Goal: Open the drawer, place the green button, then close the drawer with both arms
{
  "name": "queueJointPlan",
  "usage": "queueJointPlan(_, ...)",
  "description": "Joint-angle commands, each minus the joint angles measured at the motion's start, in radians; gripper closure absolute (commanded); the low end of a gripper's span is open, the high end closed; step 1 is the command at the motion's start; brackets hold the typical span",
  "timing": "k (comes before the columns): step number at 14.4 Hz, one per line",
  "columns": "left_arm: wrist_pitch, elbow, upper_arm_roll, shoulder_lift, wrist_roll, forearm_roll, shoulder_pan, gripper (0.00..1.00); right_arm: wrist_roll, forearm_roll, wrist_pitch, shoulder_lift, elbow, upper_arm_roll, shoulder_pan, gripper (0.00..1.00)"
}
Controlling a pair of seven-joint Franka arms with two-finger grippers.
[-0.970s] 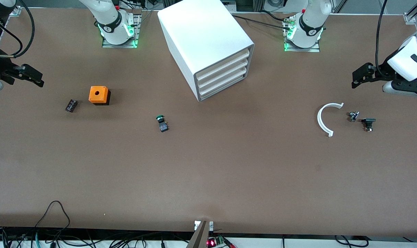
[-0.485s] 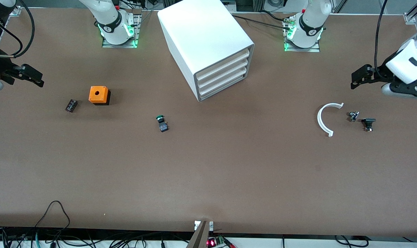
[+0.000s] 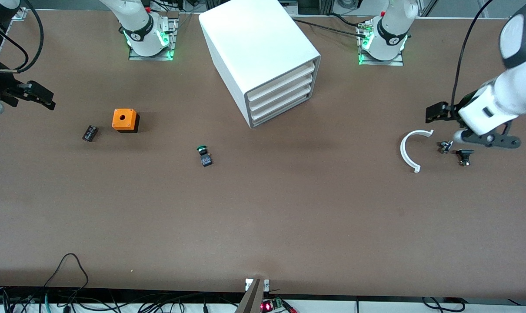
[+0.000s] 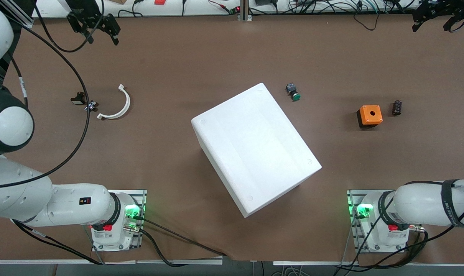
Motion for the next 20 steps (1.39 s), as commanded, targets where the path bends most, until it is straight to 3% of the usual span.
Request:
queueJointPlan(1, -0.004, -0.005, -0.003, 0.056, 0.016, -0.017, 0.001, 0.0, -0.026, 0.017, -0.02, 0.017, 0.024, -0.001, 0.002, 0.0)
queueJointPlan(3, 0.008, -0.038, -0.003, 0.122, 0.018, -0.15, 0.003, 0.0, -0.024, 0.017, -0.02, 0.024, 0.025, 0.002, 0.005, 0.0)
queueJointPlan(7, 0.146, -0.225, -0.003, 0.188, 0.022, -0.484, 0.018, 0.0, -0.02, 0.024, -0.028, 0.026, 0.022, -0.002, 0.002, 0.0)
queueJointPlan(12, 0.223, -0.351, -0.095, 0.292, 0.281, -0.843, 0.007, 0.0, -0.013, 0.029, -0.025, 0.081, 0.022, 0.002, 0.004, 0.0)
queueJointPlan(15, 0.267, -0.395, -0.127, 0.36, 0.507, -0.981, -0.032, 0.0, -0.02, 0.156, -0.005, 0.138, 0.022, 0.001, 0.004, 0.0)
queueJointPlan(20, 0.333, -0.463, -0.129, 0.406, 0.671, -1.129, -0.124, 0.0, -0.007, 0.15, 0.101, 0.216, 0.022, 0.005, 0.059, 0.0)
